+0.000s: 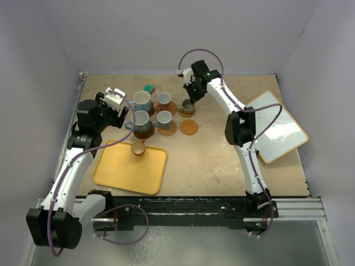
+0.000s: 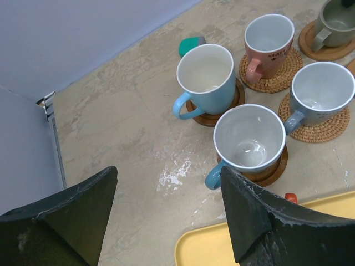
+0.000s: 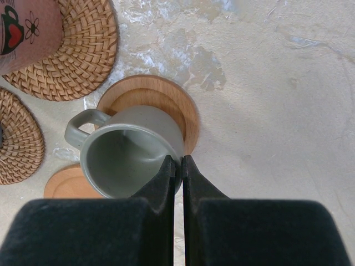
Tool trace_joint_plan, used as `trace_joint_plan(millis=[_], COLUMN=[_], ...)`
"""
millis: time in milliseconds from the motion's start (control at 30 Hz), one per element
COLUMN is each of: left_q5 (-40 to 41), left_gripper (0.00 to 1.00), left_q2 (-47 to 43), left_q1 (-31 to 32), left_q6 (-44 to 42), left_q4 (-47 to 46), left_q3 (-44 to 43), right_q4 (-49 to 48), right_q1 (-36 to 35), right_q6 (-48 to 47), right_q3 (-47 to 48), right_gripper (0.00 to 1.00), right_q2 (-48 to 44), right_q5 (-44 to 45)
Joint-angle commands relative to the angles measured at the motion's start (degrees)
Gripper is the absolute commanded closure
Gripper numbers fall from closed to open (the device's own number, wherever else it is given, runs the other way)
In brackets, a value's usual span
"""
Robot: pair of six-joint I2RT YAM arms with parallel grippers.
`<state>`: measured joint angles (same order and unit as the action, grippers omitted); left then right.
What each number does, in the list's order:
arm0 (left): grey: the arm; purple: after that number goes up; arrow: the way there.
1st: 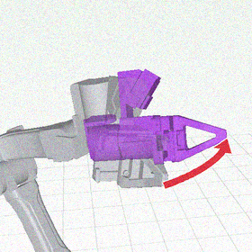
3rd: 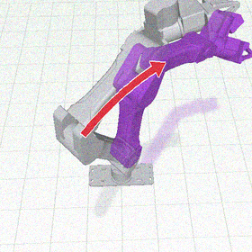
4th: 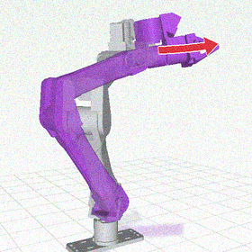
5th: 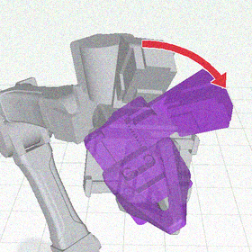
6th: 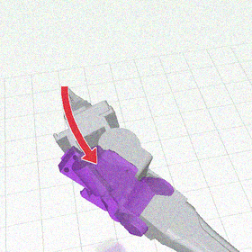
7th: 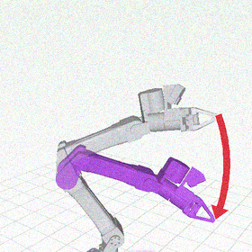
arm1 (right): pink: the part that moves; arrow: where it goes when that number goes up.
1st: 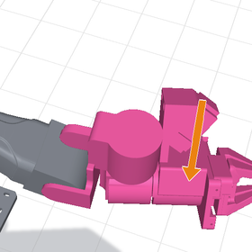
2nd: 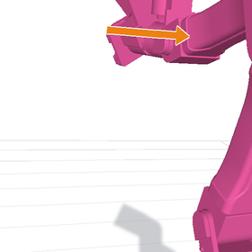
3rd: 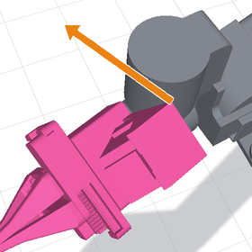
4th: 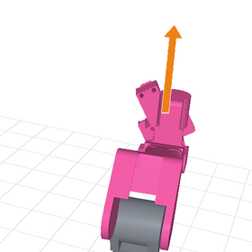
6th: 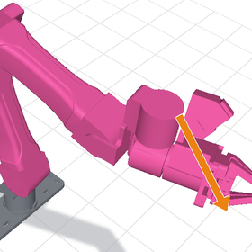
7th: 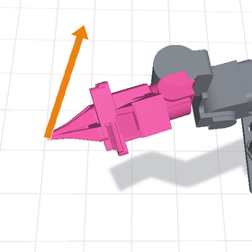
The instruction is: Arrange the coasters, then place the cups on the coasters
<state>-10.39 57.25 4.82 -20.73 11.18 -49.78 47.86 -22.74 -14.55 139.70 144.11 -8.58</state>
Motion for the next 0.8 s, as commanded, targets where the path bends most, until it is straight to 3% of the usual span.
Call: trace_joint_plan(millis=[0, 767], left_q5=[-1.29, -2.16], left_gripper=[0.28, 0.28], left_q2=[-0.08, 0.40], left_q1=[-0.51, -0.60], left_q6=[-0.98, -1.37], left_q4=[-2.65, -2.48], left_q3=[0.03, 0.20], right_q4=[-0.22, -0.54], right_q1=[-0.10, -0.05], right_q6=[0.09, 0.13], right_q3=[2.79, 2.18], right_gripper=[1.00, 0.73], right_q2=[0.16, -0.76], right_q5=[-1.26, -0.39])
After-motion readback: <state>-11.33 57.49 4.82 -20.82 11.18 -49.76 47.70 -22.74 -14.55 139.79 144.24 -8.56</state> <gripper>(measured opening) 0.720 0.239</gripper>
